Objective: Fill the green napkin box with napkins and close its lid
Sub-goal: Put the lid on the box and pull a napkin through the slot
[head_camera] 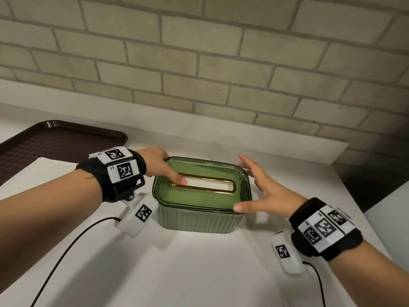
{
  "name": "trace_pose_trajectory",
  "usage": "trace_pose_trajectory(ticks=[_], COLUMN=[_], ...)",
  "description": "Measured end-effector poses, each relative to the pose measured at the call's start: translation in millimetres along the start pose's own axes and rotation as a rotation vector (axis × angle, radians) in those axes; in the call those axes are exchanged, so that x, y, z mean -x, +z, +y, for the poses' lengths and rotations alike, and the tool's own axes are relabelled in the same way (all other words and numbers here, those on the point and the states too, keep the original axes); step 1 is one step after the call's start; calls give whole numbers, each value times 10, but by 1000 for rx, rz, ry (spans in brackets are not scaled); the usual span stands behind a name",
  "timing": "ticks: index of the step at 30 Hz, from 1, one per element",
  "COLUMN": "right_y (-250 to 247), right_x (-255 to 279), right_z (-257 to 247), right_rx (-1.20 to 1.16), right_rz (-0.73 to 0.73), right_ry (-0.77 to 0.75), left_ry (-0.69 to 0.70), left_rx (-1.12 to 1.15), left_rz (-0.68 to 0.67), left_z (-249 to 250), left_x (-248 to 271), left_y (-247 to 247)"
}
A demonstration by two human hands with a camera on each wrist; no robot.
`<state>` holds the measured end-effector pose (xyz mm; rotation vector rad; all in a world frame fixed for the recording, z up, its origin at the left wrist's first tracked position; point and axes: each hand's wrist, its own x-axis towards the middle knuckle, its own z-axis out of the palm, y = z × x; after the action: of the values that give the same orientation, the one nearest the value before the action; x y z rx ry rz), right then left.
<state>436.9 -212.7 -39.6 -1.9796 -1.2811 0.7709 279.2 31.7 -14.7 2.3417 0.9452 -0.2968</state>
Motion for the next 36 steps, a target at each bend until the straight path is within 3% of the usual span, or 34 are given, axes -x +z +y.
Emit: trace_pose_trajectory(ticks=[5, 12, 19, 26, 36], right_y=[-78, 217, 319, 382, 437], right_x=[-60, -413, -635, -771, -936], right_z=[-448, -782, -884, -954, -890], right_rx=[409, 949, 1412, 1436, 1374], right_rz=[10, -27, -260, -323, -371], right_ry=[-214, -444, -527, -536, -528], left_ry=[11, 46, 100, 153, 83], left_rx=[93, 146, 152, 197, 311], left_rz=[27, 88, 64, 108, 141], left_z=[-11, -48, -71, -87, -175], left_x=[33, 30, 47, 51, 29], left_y=[21, 68, 82, 115, 200])
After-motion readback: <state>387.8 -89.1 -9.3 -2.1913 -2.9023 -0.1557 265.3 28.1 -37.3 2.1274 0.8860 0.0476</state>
